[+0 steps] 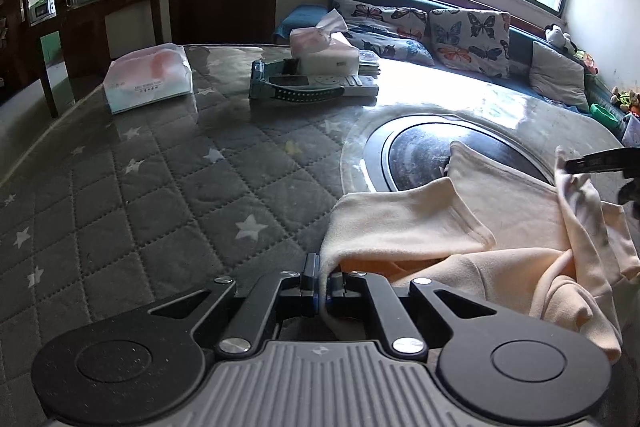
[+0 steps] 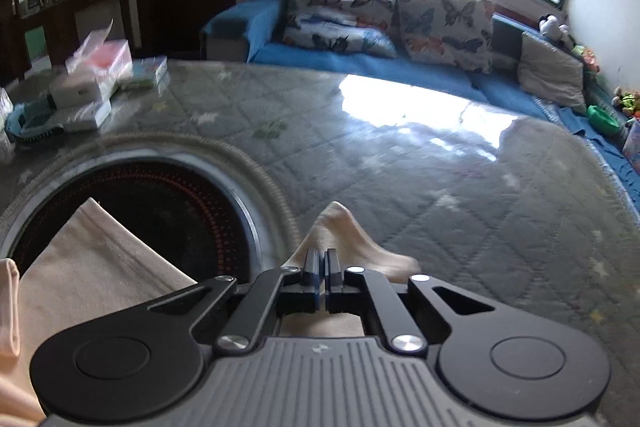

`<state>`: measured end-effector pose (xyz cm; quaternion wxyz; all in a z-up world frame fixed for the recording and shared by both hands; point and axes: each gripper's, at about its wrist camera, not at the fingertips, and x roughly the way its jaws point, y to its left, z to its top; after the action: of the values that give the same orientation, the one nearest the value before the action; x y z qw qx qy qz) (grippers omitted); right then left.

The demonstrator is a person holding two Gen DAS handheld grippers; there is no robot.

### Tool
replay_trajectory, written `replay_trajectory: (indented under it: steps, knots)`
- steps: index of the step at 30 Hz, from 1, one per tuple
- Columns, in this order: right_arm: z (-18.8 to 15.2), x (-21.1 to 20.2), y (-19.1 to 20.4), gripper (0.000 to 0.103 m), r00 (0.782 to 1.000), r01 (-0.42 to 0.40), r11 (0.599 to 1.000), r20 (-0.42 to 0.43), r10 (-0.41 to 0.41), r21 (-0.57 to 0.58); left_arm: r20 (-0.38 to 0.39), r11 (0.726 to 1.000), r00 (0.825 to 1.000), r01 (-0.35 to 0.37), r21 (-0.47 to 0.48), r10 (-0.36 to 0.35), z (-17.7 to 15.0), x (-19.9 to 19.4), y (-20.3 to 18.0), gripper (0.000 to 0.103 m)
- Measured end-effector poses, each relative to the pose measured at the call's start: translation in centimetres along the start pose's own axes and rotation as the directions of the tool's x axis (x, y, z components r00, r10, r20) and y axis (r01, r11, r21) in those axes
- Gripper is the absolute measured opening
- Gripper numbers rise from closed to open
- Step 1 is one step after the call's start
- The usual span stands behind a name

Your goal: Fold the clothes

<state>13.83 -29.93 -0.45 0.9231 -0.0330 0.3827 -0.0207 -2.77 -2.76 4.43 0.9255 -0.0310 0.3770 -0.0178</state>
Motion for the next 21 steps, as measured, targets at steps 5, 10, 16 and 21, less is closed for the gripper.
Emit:
replay_trajectory:
  steps: [5,10,16,21]
  knots:
    - [-0.7,-4.9,-3.1,0.001,0.996,0.022,0.999,0.086,-0.026,0.048,-0.003,1.0,1.0,-0.002,0.002,0.002,-0.7,-0.9,0.5,0.004]
    - [-2.3,-10.9,-6.5,0.001,0.981,0.063,0.994,0.176,-0.079,0.094,-0.006,1.0,1.0,-0.004,0.004,0.004,-1.5,-1.8,1.2,0.004]
    - [-5.4,-16.7,-10.2,0.0,0.952,0.181,0.972,0.22,-0.212,0.149,0.001,0.999,1.0,-0.002,0.04,0.002,-2.0,-3.1,1.3,0.004]
    - [-7.7,-17.7,-10.6,0.004,0.971,0.143,0.979,0.169,-0.167,0.145,-0.004,0.995,1.0,0.005,0.097,-0.004,-2.3,-3.8,1.0,0.01]
